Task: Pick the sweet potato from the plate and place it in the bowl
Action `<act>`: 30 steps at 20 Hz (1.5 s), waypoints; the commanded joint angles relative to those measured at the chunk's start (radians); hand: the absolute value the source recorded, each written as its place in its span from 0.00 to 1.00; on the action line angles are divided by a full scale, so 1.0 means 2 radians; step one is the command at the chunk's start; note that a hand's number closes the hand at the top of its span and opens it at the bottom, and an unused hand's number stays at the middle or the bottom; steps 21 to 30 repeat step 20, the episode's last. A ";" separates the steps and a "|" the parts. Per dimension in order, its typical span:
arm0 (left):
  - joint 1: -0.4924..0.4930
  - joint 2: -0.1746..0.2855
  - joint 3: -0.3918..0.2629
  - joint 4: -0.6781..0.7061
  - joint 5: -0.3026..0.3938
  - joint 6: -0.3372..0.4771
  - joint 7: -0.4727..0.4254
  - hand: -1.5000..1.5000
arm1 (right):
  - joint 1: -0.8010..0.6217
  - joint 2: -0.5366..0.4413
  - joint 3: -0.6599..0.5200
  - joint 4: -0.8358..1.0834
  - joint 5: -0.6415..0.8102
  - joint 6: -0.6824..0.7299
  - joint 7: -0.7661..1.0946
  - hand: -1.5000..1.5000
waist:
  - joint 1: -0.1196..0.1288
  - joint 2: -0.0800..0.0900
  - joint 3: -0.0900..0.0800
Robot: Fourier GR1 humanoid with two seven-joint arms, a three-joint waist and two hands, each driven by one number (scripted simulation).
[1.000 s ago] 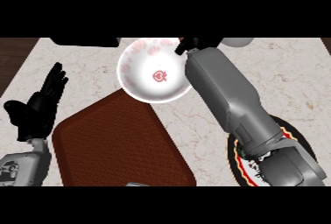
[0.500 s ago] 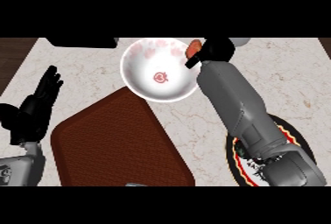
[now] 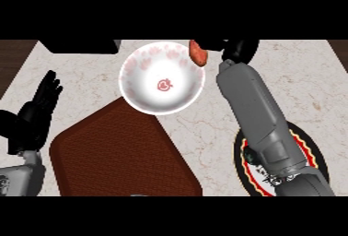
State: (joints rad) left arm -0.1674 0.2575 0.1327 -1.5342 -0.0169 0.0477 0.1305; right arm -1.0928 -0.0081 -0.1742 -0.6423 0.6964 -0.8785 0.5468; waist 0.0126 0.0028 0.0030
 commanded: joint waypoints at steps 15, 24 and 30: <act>0.042 -0.009 0.006 -0.022 -0.004 0.002 -0.005 0.50 | 0.449 -0.024 0.102 -0.560 -0.176 0.121 -0.048 0.00 | -0.022 -0.007 -0.001; -0.002 -0.011 0.010 0.034 -0.008 -0.002 -0.029 0.50 | 0.518 -0.034 0.093 -0.621 -0.220 0.138 -0.104 0.00 | -0.012 -0.002 -0.001; -0.002 -0.011 0.010 0.034 -0.008 -0.002 -0.029 0.50 | 0.518 -0.034 0.093 -0.621 -0.220 0.138 -0.104 0.00 | -0.012 -0.002 -0.001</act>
